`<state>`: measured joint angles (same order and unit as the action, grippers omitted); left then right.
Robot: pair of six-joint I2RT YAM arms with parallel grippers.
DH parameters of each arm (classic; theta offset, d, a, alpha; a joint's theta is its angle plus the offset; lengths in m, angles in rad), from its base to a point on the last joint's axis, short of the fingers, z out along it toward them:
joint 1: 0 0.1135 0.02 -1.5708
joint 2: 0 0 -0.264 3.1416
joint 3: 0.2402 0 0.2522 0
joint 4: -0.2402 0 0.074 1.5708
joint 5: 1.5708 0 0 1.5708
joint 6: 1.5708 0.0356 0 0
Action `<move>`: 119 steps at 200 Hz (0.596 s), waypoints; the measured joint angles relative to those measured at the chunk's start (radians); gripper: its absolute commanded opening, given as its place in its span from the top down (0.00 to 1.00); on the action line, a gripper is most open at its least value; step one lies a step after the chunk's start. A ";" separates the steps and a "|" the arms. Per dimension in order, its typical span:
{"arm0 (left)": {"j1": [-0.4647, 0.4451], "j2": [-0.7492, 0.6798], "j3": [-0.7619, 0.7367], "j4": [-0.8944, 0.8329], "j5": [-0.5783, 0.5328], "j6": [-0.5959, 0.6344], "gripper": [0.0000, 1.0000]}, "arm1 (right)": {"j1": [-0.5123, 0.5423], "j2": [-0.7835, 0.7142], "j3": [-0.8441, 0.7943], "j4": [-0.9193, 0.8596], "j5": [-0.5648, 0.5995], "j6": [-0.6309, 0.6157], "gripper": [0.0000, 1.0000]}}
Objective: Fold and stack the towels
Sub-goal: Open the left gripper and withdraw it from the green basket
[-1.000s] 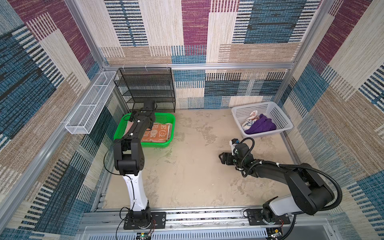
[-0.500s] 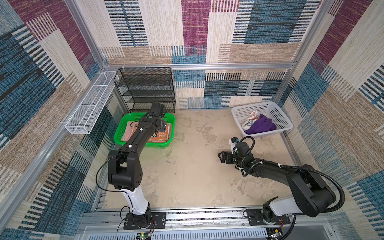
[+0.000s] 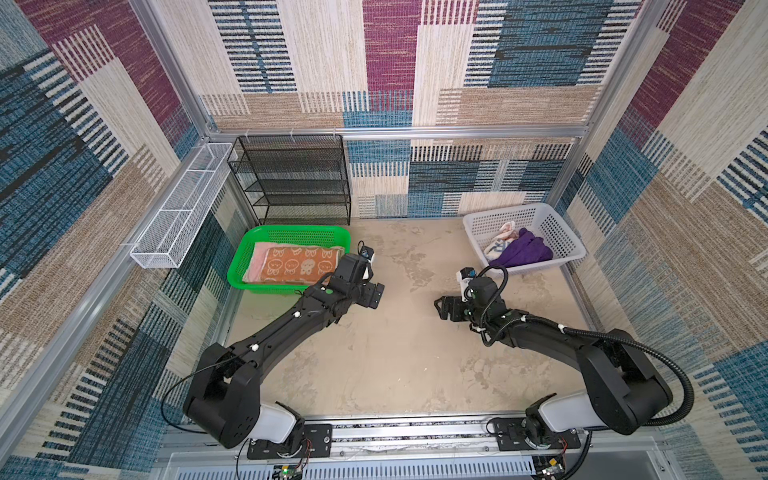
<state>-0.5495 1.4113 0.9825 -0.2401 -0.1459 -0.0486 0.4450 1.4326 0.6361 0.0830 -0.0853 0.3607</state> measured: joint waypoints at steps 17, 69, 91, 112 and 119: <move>-0.028 -0.037 -0.054 0.068 0.037 -0.030 0.02 | 0.000 0.000 0.031 -0.022 0.019 -0.007 0.01; -0.066 -0.058 -0.095 0.167 0.150 -0.092 0.05 | -0.001 0.041 0.184 -0.097 0.121 -0.055 0.00; -0.082 -0.044 -0.098 0.185 0.183 -0.108 0.06 | -0.016 0.050 0.233 -0.136 0.156 -0.068 0.00; -0.093 -0.032 -0.109 0.199 0.205 -0.114 0.06 | -0.069 0.052 0.299 -0.179 0.183 -0.069 0.00; -0.095 -0.029 -0.111 0.199 0.206 -0.116 0.07 | -0.090 0.052 0.324 -0.194 0.195 -0.068 0.00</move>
<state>-0.6441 1.3823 0.8719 -0.0414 0.0601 -0.1650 0.3546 1.4849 0.9604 -0.1112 0.1097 0.2924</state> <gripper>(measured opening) 0.939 0.998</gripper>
